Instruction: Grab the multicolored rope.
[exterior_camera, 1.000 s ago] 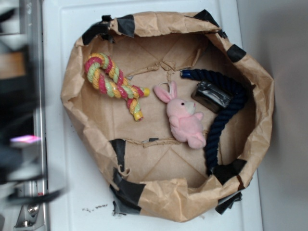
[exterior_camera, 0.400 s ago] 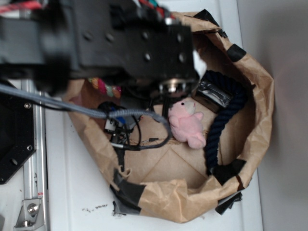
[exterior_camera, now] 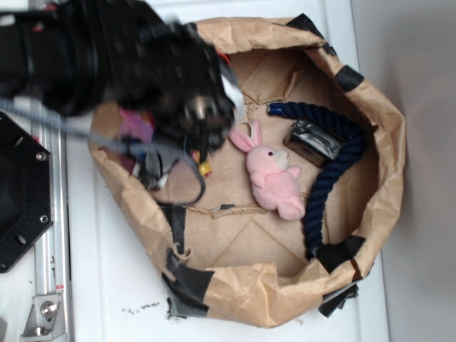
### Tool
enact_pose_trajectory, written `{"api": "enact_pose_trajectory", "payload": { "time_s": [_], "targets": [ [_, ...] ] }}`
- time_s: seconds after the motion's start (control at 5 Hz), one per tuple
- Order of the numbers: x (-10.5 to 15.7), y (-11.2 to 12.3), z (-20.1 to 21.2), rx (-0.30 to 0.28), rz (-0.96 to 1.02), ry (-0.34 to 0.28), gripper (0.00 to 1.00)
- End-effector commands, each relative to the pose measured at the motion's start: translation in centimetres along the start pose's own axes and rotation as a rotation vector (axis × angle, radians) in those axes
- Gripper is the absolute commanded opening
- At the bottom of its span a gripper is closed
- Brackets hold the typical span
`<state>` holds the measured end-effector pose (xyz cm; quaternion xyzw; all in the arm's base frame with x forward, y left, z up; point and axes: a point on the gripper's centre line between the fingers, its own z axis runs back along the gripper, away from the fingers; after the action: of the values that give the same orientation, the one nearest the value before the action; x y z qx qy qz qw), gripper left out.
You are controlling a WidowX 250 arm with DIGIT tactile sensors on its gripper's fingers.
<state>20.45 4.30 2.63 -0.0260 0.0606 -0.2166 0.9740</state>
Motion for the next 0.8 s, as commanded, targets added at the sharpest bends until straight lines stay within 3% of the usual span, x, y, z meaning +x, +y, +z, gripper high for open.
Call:
{"api": "enact_pose_trajectory", "payload": {
  "time_s": [0.0,0.2,0.4,0.6],
  "targets": [
    [-0.5,3.2,-1.0,0.047,0.056,-0.042,0.00],
    [-0.9,2.6,-1.6,0.086,0.045,-0.010,0.00],
    [-0.7,2.9,0.5,0.109,0.073,-0.034,0.00],
    [0.6,3.2,5.7,0.098,0.161,-0.143,0.00]
  ]
}}
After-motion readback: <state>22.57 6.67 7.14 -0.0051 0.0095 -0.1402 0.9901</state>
